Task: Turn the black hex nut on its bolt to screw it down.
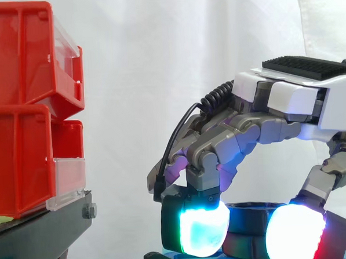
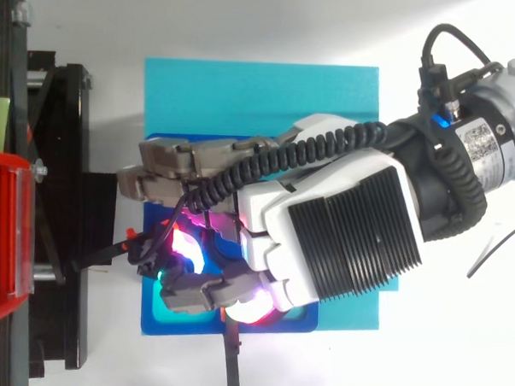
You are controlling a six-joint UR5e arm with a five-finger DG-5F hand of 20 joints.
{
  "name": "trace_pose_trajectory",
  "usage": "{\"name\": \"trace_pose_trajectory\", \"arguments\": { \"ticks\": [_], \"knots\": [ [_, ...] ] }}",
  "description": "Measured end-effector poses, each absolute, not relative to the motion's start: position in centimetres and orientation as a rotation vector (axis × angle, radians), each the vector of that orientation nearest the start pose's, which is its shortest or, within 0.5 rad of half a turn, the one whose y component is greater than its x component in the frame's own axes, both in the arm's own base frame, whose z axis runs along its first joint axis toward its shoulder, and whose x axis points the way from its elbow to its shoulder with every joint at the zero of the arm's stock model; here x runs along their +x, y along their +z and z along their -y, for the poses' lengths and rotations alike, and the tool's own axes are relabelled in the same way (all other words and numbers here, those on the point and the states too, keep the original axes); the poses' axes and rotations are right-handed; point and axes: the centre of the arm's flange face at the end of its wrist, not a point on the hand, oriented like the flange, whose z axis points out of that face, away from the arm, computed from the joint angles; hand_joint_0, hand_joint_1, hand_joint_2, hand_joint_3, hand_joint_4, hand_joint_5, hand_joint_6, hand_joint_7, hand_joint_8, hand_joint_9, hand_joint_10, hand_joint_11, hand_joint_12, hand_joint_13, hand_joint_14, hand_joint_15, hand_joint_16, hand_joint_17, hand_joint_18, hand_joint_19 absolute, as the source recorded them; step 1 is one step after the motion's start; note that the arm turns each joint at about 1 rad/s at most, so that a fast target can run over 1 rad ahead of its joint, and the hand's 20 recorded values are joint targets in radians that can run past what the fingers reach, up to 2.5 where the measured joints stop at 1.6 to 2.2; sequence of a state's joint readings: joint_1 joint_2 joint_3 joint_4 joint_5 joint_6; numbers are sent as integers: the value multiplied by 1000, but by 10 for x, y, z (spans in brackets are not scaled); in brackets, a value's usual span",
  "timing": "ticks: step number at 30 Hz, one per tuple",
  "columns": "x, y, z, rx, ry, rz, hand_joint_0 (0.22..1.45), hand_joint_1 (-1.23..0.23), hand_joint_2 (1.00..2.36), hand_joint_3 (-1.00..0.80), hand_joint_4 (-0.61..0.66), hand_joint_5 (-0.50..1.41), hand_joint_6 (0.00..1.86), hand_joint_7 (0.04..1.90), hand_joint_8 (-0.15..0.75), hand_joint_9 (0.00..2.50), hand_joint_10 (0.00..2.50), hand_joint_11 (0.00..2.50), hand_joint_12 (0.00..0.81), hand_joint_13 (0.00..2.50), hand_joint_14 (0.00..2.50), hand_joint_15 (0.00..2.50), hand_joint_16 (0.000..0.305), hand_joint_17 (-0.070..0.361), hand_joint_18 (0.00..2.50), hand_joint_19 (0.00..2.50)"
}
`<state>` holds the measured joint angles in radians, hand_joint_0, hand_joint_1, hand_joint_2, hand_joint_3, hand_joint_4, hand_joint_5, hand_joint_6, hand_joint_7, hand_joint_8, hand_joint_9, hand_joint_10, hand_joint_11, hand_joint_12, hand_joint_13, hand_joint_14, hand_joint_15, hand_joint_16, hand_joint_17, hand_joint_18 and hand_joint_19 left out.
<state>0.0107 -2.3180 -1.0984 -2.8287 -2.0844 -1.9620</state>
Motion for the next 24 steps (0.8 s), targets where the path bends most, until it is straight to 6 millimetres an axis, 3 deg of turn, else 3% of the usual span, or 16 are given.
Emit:
{"name": "trace_pose_trajectory", "arguments": {
  "ticks": [10,24],
  "knots": [
    [757,271,78,-697,95,-1373,602,-621,1007,-417,9,20,506,1239,317,1157,16,423,299,706,9,206,41,93,624,507],
    [757,272,78,-698,97,-1370,619,-680,1010,-343,132,6,501,1448,291,1018,16,406,310,654,9,217,43,96,581,523]
  ]
}}
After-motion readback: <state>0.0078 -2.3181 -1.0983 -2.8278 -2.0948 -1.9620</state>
